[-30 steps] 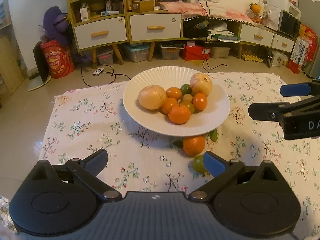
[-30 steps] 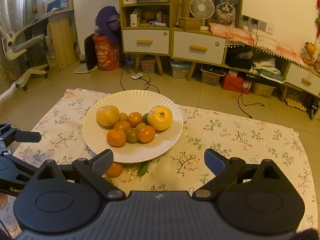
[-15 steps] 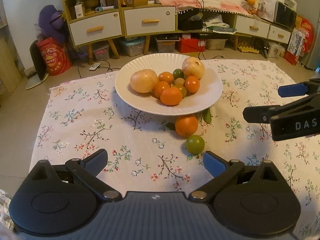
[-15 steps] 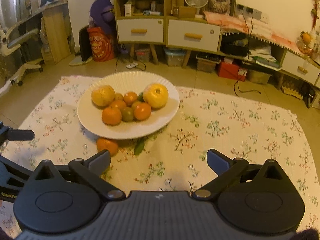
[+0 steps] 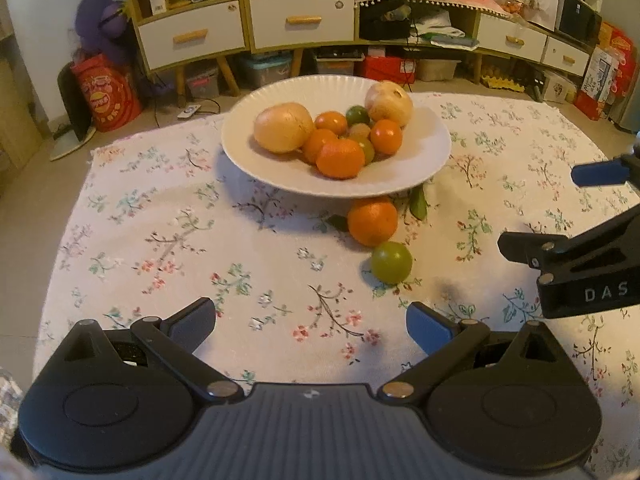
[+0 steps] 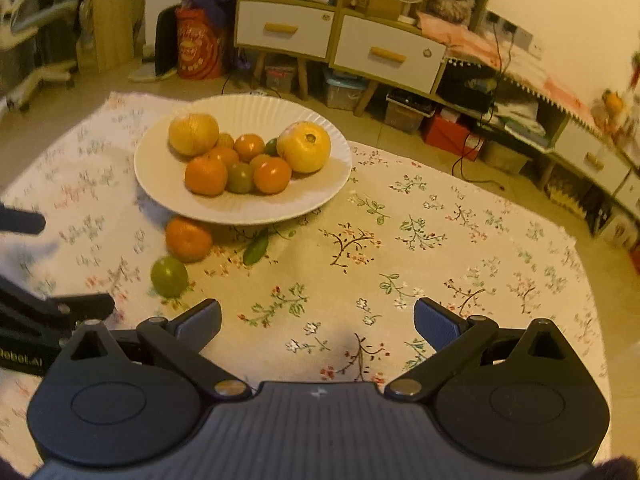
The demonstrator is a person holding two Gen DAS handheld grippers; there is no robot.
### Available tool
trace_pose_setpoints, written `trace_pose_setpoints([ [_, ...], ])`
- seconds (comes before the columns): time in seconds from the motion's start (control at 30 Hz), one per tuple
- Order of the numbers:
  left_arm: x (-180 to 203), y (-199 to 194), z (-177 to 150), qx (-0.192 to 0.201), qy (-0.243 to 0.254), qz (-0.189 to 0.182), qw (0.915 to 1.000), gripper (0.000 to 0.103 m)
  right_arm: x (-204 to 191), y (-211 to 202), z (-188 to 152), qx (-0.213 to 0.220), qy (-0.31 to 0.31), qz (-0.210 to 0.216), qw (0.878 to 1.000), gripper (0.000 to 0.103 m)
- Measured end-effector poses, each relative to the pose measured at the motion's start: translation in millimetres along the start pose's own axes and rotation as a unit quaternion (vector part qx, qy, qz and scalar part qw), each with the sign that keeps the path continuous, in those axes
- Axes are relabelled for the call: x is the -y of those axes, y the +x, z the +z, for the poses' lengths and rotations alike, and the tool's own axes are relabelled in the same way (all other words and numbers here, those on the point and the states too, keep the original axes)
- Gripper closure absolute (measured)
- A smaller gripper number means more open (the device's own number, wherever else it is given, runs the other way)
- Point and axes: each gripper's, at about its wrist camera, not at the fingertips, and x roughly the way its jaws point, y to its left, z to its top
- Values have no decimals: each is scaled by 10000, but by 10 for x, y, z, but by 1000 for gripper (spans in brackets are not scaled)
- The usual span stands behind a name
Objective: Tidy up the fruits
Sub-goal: 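Withdraw both open tools from the plate toward the remaining fruits, then grasp the small green tomato with the left tool while the right tool grasps a mandarin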
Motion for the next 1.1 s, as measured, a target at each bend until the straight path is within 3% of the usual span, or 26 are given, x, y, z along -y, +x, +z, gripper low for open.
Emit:
trace_pose_setpoints([
  [0.23, 99, 96, -9, 261, 25, -139, 9996, 22, 77, 95, -6, -150, 59, -268, 9995, 0],
  [0.53, 194, 198, 59, 412, -208, -538, 9975, 55, 276, 171, -27, -277, 674, -134, 9972, 0],
  [0.87, 181, 250, 86, 346, -477, -675, 9960, 93, 251, 204, -17, -198, 642, 130, 9977, 0],
  [1.1, 100, 205, 100, 286, -572, -631, 9960, 94, 195, 216, 28, -94, 691, 414, 9967, 0],
])
